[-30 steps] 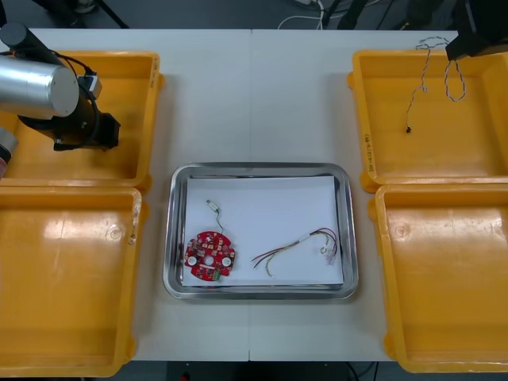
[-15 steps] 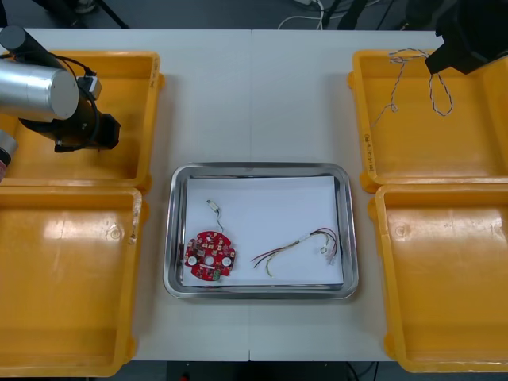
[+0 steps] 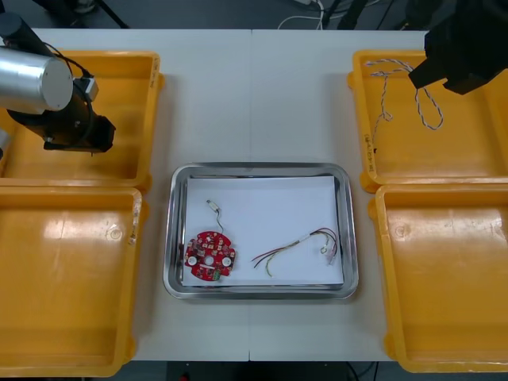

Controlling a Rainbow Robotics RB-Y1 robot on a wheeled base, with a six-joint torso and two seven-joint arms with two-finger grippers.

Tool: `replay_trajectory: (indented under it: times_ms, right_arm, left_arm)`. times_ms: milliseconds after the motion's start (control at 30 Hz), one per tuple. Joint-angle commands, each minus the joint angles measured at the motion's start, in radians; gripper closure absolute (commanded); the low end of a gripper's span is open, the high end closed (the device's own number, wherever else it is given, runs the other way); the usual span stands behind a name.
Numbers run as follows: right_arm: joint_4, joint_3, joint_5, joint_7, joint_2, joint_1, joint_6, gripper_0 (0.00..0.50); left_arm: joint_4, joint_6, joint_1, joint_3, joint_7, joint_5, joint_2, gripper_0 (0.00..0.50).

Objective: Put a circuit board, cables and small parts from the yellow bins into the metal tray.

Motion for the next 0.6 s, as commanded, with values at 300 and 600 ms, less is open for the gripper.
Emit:
replay_trajectory:
  times_ms: [300,600]
  right_arm:
    - [-0.128,0.137,0.058,0.032,0.082,-0.017,0.004,0.500]
    - [-0.125,0.239,0.144,0.033,0.180,-0.044,0.004,0.500]
  left_arm:
    - [-0.257,0.286,0.015,0.114,-0.076,-0.065,0.043,0.500]
    - [-0.373,0.413,0.018,0.150,-0.029,-0.071,0.037,0.500]
